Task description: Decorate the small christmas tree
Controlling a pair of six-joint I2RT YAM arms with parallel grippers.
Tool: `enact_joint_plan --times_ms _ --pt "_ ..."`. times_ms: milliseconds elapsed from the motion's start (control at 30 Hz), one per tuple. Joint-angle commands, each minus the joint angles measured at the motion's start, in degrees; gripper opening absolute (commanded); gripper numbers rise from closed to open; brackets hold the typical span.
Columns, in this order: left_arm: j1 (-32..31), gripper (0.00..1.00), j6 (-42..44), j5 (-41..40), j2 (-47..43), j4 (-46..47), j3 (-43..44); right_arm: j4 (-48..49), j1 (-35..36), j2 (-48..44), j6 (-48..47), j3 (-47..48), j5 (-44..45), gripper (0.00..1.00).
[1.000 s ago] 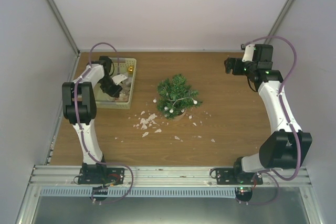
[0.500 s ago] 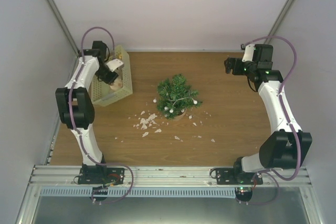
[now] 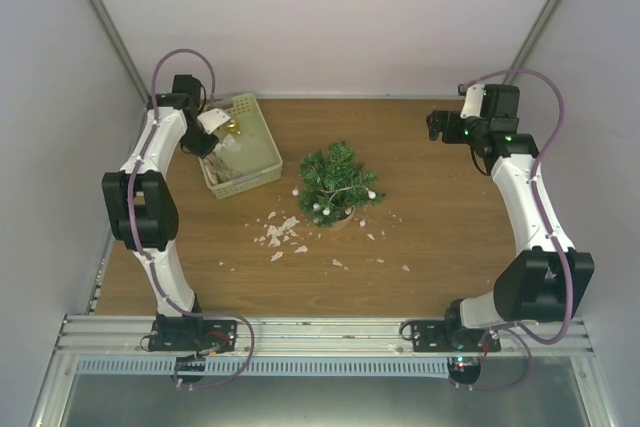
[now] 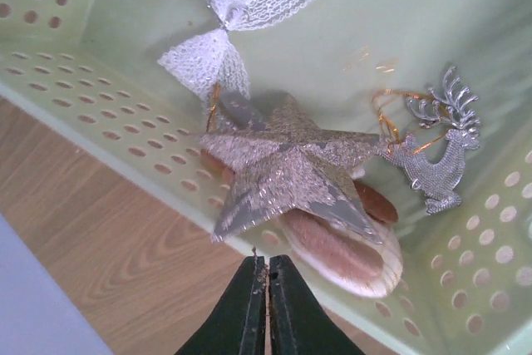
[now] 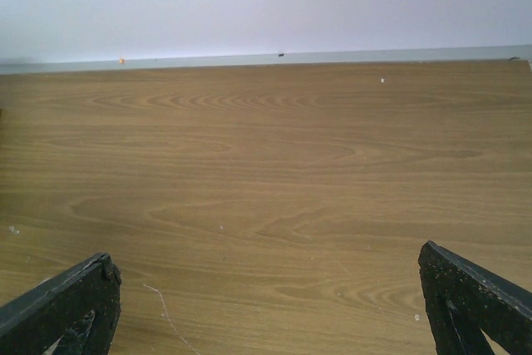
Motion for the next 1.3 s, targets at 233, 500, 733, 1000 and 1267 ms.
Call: enact_joint_plan --times_ms 233,500,733,1000,1267 --pt "-0.7 0.09 -1.9 2.6 7.8 4.5 0.6 0.3 0.4 -2.2 -0.7 -0.4 0.1 0.97" --pt "-1.1 0.47 0.1 -2.2 6.5 5.6 -2.2 0.4 0.4 -2.4 -0.6 -0.9 0.1 0.98" --pt "2.0 0.48 5.1 -9.1 7.4 9.4 -0.8 0.5 0.5 -2.8 -0.6 -1.9 -0.2 0.98" --pt "4.8 0.51 10.2 -12.3 8.3 10.4 3.1 0.7 0.5 -3.2 -0.5 -2.6 -0.5 0.99" --pt "4.7 0.53 8.6 -3.2 6.9 3.4 6.1 1.0 0.6 -3.5 0.0 -3.0 -0.9 0.99"
